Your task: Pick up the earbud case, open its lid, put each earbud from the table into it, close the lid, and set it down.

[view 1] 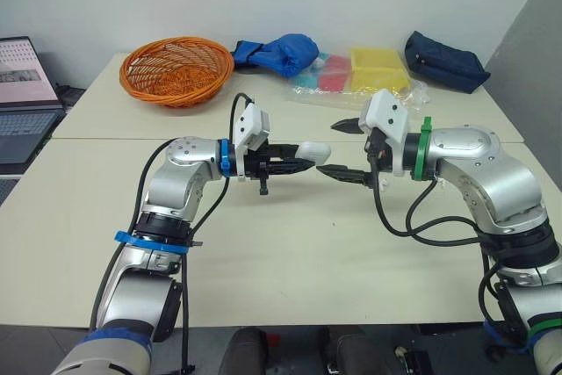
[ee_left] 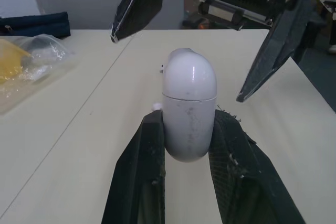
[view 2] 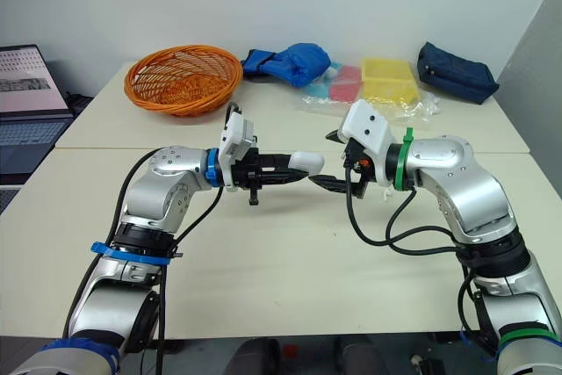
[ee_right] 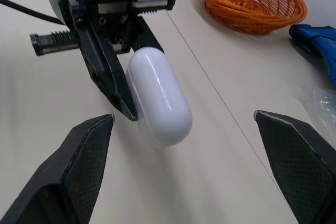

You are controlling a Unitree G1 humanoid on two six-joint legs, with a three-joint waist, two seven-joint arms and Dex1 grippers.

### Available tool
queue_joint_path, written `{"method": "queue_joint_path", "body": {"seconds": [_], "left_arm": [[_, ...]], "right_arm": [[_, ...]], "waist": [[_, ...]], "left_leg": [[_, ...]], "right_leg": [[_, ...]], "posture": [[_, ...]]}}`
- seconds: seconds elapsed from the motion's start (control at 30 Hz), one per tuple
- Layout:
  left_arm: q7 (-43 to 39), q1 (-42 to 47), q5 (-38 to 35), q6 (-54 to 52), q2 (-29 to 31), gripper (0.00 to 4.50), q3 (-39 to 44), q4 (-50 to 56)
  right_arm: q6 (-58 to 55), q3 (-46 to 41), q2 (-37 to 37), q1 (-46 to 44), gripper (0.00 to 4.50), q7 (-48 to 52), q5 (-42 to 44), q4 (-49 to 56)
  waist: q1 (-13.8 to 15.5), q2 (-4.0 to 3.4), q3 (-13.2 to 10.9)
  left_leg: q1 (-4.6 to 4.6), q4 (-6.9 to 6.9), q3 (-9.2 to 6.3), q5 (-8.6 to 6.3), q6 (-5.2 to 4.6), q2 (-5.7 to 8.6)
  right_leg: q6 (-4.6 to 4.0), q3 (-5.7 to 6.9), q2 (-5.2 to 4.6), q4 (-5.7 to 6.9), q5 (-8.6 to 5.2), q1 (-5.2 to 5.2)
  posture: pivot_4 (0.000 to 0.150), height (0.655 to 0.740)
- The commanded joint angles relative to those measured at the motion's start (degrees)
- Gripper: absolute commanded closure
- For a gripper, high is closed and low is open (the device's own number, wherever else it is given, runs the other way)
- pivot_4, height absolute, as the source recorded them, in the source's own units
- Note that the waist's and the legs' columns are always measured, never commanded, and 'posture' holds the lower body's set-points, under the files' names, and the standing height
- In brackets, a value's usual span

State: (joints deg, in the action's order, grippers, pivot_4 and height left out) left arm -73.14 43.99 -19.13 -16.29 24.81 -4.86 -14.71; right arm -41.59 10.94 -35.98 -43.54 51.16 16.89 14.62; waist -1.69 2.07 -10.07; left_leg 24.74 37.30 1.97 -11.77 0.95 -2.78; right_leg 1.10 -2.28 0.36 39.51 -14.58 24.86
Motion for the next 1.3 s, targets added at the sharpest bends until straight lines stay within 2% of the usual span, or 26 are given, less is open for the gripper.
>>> {"method": "queue_joint_path", "body": {"seconds": [0.03, 0.57, 0.83, 1.0, 1.17, 1.3], "left_arm": [[0.01, 0.47, -1.31, -0.06, 0.44, 3.76, 0.39, 2.97], [-1.86, -0.79, -0.90, 1.25, 0.51, 3.76, -1.27, 3.60], [-1.35, 0.29, -0.59, 2.47, -0.03, 3.76, -1.08, 0.76], [1.36, 1.02, -0.83, 7.33, -1.80, 3.76, 0.76, -0.48], [2.76, 0.37, -0.56, 8.08, -2.09, 3.76, 0.97, -0.65], [8.86, -1.33, -1.53, 6.30, -2.30, 3.76, 4.16, 1.14]], "right_arm": [[0.04, -1.31, 0.54, -2.89, 0.02, -0.95, -0.03, -0.53], [-3.18, -7.24, 1.21, -5.81, 0.02, -3.91, 3.17, -3.70], [-8.83, -9.51, -2.46, -3.10, 0.02, 1.51, 11.19, 1.84], [-11.08, -12.54, -6.45, -2.49, 0.02, 6.94, 17.61, 0.97], [-8.17, -13.29, -5.50, -0.40, 0.02, 4.03, 15.96, -2.42], [-7.20, -17.24, -2.92, 4.55, 0.02, -5.50, 13.17, -4.00]], "waist": [[-0.03, 0.00, 0.00], [0.00, 0.00, 0.00], [-0.03, 0.00, 0.00], [0.01, 0.00, 0.00], [-0.10, 0.00, 0.00], [-0.07, 0.01, 0.00]], "left_leg": [[0.00, 0.00, 0.00, 0.00, 0.00, 0.00], [0.01, -0.01, 0.02, 0.00, 0.00, 0.00], [0.01, -0.08, 0.00, 0.00, 0.00, -0.01], [0.01, -0.05, 0.00, 0.00, 0.00, 0.01], [-0.03, -0.06, -0.01, 0.00, 0.00, 0.00], [-0.03, -0.07, -0.01, 0.00, 0.00, 0.00]], "right_leg": [[0.00, 0.00, 0.00, 0.00, 0.00, 0.00], [-0.04, 0.00, -0.02, -0.03, 0.02, 0.00], [-0.03, 0.01, -0.01, -0.09, 0.01, 0.00], [0.01, 0.01, -0.02, -0.09, 0.00, -0.03], [0.05, 0.00, -0.01, -0.08, -0.02, -0.06], [0.06, -0.03, 0.00, -0.09, -0.03, -0.06]], "posture": [[0.150, 0.7400], [0.150, 0.7400], [0.150, 0.7400], [0.150, 0.7400], [0.150, 0.7400], [0.150, 0.7400]]}}
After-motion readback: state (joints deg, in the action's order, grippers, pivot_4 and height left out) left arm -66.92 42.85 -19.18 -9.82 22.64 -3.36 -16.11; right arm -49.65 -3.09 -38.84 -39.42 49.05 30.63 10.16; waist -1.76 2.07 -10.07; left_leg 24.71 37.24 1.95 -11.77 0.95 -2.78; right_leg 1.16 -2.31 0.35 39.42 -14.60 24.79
